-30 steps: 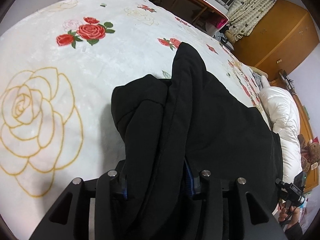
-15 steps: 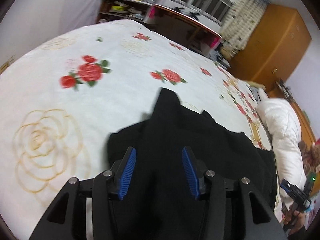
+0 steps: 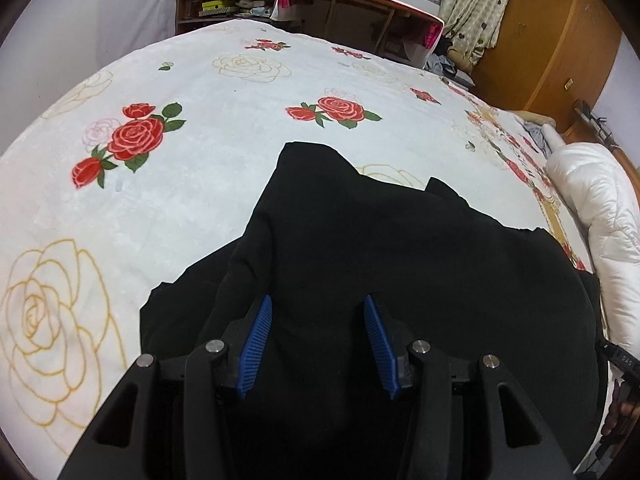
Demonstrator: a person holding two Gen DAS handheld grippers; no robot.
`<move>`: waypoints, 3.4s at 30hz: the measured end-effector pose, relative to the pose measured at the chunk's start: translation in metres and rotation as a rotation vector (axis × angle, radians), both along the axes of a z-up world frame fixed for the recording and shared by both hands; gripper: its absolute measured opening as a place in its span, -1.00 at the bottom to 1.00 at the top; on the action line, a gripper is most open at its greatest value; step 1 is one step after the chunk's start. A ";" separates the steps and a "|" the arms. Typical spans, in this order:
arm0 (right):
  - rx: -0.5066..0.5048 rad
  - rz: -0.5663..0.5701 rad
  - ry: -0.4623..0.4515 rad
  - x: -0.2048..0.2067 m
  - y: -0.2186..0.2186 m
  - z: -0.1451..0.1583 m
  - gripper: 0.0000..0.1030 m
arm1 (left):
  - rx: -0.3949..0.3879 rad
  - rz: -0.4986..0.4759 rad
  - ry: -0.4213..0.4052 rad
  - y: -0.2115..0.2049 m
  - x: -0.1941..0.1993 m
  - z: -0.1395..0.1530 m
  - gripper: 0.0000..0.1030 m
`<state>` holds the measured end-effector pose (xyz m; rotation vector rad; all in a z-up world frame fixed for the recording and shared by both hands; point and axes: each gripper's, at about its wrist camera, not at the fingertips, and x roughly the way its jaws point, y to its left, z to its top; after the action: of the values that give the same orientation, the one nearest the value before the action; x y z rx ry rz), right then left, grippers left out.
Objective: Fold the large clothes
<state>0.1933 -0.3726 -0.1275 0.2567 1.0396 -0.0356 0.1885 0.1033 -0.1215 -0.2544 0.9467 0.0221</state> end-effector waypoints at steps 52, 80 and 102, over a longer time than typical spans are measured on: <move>-0.159 0.258 -0.178 -0.231 0.149 0.089 0.17 | 0.131 -0.206 -0.055 -0.105 -0.218 0.074 0.27; -0.160 0.264 -0.156 -0.226 0.148 0.080 0.17 | 0.109 -0.197 -0.049 -0.104 -0.215 0.069 0.27; -0.163 0.261 -0.157 -0.226 0.146 0.082 0.17 | 0.119 -0.197 -0.054 -0.108 -0.217 0.074 0.27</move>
<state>-0.0326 -0.2265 -0.0459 -0.0251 0.9017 0.1337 -0.0280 -0.0043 -0.0480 -0.0508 0.9095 -0.1084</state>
